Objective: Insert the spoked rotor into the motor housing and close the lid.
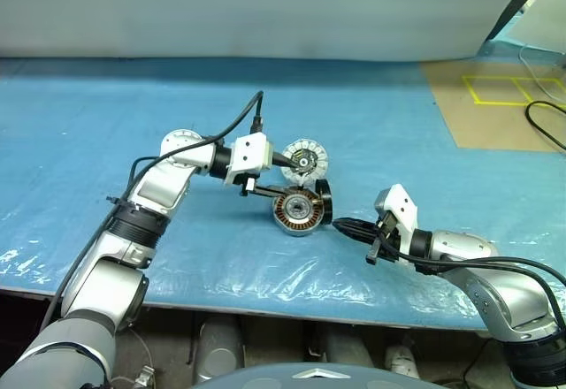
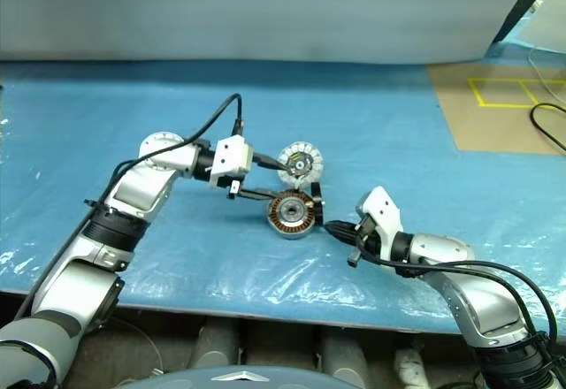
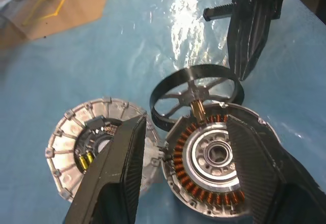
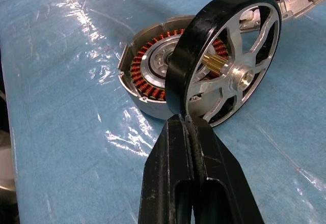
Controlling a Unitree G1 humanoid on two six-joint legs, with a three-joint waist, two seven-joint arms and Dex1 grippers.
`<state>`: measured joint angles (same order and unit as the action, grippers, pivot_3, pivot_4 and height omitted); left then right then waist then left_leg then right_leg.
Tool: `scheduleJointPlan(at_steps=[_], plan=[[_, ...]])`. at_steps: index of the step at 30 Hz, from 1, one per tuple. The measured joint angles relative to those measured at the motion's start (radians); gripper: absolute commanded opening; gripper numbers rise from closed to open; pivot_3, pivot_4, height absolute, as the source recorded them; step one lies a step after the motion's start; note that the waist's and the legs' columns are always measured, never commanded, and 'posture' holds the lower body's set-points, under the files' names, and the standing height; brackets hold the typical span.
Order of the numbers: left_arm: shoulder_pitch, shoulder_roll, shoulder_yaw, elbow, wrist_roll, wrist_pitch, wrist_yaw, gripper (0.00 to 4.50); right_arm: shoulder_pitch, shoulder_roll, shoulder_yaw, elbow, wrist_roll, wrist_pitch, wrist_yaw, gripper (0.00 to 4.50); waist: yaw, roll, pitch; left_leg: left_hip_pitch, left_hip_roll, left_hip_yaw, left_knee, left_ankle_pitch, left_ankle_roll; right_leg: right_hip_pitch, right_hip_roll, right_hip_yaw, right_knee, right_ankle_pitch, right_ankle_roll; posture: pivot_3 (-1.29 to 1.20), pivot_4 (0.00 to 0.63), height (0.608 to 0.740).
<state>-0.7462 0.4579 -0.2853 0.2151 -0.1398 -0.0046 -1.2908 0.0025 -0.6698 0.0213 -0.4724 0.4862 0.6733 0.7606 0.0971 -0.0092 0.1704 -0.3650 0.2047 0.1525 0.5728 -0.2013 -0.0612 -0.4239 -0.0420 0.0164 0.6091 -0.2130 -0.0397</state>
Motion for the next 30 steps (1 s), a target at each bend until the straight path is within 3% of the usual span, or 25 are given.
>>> scheduleJointPlan(at_steps=[10, 13, 17, 21, 25, 30], plan=[[0.082, -0.052, 0.095, -0.082, -0.088, 0.042, 0.119, 2.65, -0.101, 0.013, -0.017, 0.054, 0.024, 0.045, -0.017, 0.0, -0.004, 0.0, 0.0, 0.0, 0.0, 0.0, 0.0, 0.0, 0.0, 0.0, 0.0, 0.0, 0.001, 0.0, 0.0, 0.0, 0.15, 0.74], [0.191, -0.045, 0.131, -0.176, -0.144, 0.12, 0.163, 2.68, -0.113, 0.011, -0.018, 0.104, 0.016, 0.04, -0.018, 0.6, -0.004, 0.0, 0.0, 0.0, 0.001, 0.0, 0.0, 0.0, 0.0, 0.0, 0.001, 0.0, 0.0, 0.0, 0.0, 0.0, 0.15, 0.74], [0.333, -0.014, 0.168, -0.304, -0.194, 0.219, 0.221, 2.68, -0.153, -0.012, -0.033, 0.104, 0.037, 0.049, 0.017, 1.9, -0.004, 0.001, 0.0, 0.002, 0.001, 0.0, 0.0, 0.0, 0.0, -0.001, 0.001, 0.0, 0.001, 0.0, -0.001, 0.0, 0.15, 0.74], [0.413, 0.036, 0.19, -0.356, -0.2, 0.258, 0.258, 2.68, -0.125, -0.125, -0.052, 0.102, 0.076, 0.094, 0.109, 3.21, 0.003, 0.001, 0.0, 0.002, 0.0, 0.0, 0.001, 0.0, 0.001, 0.0, -0.001, 0.0, 0.0, 0.0, 0.0, 0.0, 0.15, 0.74], [0.424, 0.044, 0.2, -0.379, -0.206, 0.276, 0.283, 2.68, -0.113, -0.204, -0.083, 0.116, 0.109, 0.122, 0.192, 3.21, -0.001, 0.0, 0.0, 0.003, 0.001, 0.0, 0.001, 0.0, 0.001, 0.0, 0.0, -0.001, 0.0, 0.0, 0.0, 0.0, 0.15, 0.74], [0.415, 0.042, 0.2, -0.383, -0.21, 0.279, 0.3, 2.68, -0.144, -0.209, -0.088, 0.165, 0.1, 0.107, 0.215, 3.21, -0.006, 0.001, 0.0, 0.003, 0.001, 0.0, 0.001, 0.0, 0.001, 0.0, 0.001, 0.0, 0.0, 0.0, -0.001, 0.0, 0.15, 0.74]])
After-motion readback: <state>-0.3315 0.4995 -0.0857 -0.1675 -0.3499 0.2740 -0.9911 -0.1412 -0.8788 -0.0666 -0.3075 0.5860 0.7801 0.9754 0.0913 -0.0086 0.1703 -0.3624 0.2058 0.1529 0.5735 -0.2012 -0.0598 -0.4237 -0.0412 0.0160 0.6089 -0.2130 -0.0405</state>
